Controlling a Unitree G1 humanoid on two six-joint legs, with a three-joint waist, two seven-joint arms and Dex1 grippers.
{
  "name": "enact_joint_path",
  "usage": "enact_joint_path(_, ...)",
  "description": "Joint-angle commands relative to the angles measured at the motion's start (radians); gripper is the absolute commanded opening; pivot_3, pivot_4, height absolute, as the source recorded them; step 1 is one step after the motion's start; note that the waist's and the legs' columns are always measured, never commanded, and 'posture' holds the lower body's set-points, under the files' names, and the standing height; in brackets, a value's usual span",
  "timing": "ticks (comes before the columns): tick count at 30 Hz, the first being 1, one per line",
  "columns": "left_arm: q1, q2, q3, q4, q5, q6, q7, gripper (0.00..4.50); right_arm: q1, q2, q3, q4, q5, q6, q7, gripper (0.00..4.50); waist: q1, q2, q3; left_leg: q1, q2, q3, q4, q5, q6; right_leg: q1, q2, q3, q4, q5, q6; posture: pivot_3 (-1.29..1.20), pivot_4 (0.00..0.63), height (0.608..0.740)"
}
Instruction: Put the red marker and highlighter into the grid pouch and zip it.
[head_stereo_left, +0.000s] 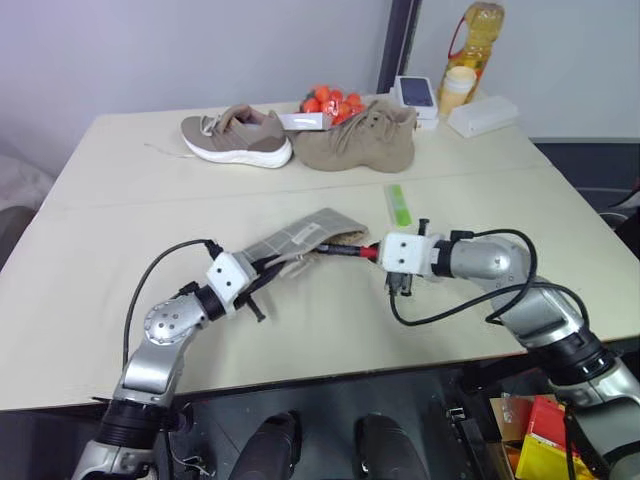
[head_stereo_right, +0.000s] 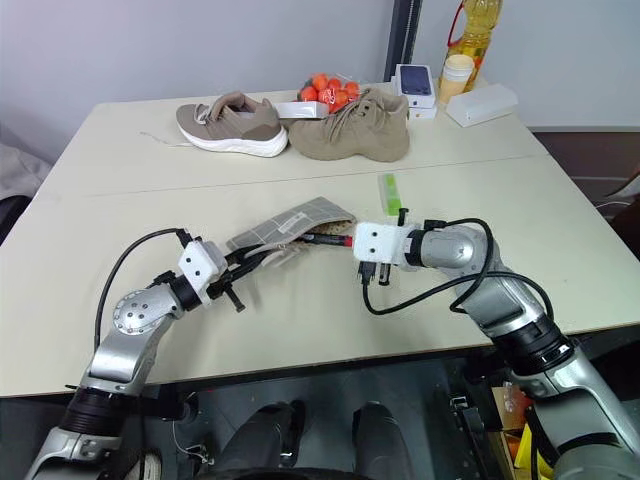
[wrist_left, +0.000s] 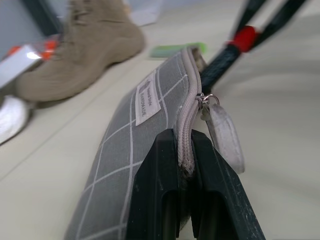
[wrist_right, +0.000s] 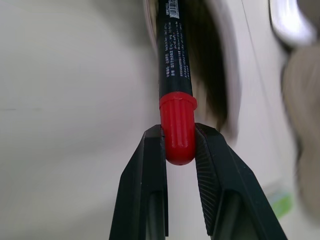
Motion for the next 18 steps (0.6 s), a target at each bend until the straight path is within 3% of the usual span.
enact_joint_path(1, -0.026, 0.022, -0.010, -0.055, -0.035, -0.011, -0.054, 0.00, -0.043, 0.038, 0.019, 0.016, -0.041, -0.076, -0.003, 0.25, 0.001, 0.000, 0.000, 0.000, 0.000, 0.000, 0.000, 0.000, 0.000, 0.000, 0.000, 0.000, 0.000, 0.000, 0.000, 0.00, 0.150, 0.740)
enact_joint_path(5, -0.030, 0.027, -0.007, -0.057, -0.038, -0.008, -0.071, 0.00, -0.065, 0.076, 0.014, 0.046, -0.060, -0.086, -0.005, 0.25, 0.003, -0.001, 0.000, 0.000, 0.000, 0.000, 0.000, 0.000, 0.000, 0.000, 0.000, 0.000, 0.000, 0.000, 0.000, 0.00, 0.150, 0.740)
enact_joint_path(13, -0.014, 0.009, 0.019, -0.035, -0.027, -0.015, -0.020, 0.00, -0.024, 0.083, -0.100, 0.042, -0.017, -0.007, -0.049, 4.08, 0.002, -0.001, 0.000, 0.000, 0.000, 0.000, 0.000, 0.000, 0.000, 0.000, 0.000, 0.000, 0.000, 0.000, 0.000, 0.00, 0.150, 0.740)
enact_joint_path(18, -0.016, -0.038, 0.048, 0.025, 0.022, -0.034, 0.109, 0.00, 0.039, 0.098, -0.231, 0.048, 0.081, 0.126, -0.080, 4.08, 0.005, -0.001, 0.000, 0.000, -0.001, -0.001, 0.001, 0.000, 0.000, 0.001, 0.000, 0.000, 0.000, 0.000, 0.000, 0.00, 0.150, 0.740)
